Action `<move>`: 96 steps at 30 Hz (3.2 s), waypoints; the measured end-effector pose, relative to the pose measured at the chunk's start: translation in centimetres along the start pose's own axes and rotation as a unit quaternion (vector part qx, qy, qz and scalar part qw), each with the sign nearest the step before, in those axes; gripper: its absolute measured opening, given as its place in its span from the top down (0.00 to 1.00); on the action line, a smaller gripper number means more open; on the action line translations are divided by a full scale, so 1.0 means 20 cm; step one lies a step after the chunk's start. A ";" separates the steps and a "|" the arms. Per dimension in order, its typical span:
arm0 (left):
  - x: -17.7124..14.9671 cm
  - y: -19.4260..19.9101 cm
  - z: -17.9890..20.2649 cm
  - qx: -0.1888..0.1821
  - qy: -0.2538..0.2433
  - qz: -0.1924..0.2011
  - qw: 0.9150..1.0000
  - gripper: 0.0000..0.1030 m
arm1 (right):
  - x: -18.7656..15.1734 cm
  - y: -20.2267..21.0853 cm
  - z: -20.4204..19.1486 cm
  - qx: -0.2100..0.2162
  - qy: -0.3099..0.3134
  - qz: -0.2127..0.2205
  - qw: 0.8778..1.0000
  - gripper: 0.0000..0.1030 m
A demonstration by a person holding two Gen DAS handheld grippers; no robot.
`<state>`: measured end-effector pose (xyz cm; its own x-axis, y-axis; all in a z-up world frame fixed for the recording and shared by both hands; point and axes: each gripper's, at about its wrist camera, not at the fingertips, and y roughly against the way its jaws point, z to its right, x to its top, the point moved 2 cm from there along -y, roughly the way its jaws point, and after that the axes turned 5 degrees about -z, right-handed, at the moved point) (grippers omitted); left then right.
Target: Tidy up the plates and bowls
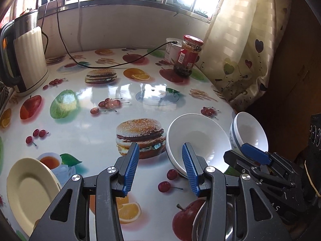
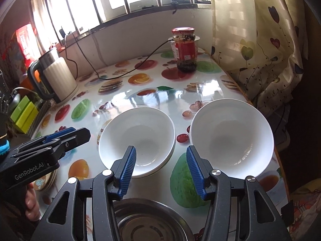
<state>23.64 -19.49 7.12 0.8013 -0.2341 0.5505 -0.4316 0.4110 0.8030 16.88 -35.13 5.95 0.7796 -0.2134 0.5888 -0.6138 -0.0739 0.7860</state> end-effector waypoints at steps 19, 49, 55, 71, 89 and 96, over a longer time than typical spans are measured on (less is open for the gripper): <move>0.03 -0.17 0.04 -0.006 -0.007 -0.025 1.000 0.64 | 0.01 -0.11 0.01 0.019 -0.013 -0.017 1.000 0.64; 0.02 -0.14 0.03 0.004 -0.008 -0.014 1.000 0.87 | 0.02 -0.10 0.04 0.036 -0.029 -0.008 0.999 0.81; 0.01 -0.07 0.04 -0.001 -0.009 -0.001 1.000 0.87 | 0.01 -0.04 0.03 0.039 -0.031 0.004 0.999 0.81; -0.05 0.12 0.10 -0.008 -0.016 0.027 0.999 0.87 | -0.04 0.15 -0.02 0.040 -0.025 0.037 0.998 0.81; -0.23 0.25 0.19 -0.030 -0.030 0.028 0.999 0.87 | -0.24 0.36 -0.02 0.027 -0.030 0.046 0.998 0.81; -0.32 0.25 0.22 -0.035 -0.038 0.017 0.999 0.87 | -0.34 0.40 0.00 0.021 -0.036 0.041 0.998 0.81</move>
<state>14.59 -19.77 8.58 0.7523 -0.2841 0.5944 -0.4254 0.4794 0.7676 6.65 -34.26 8.10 0.7160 -0.2903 0.6349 -0.6815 -0.0936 0.7258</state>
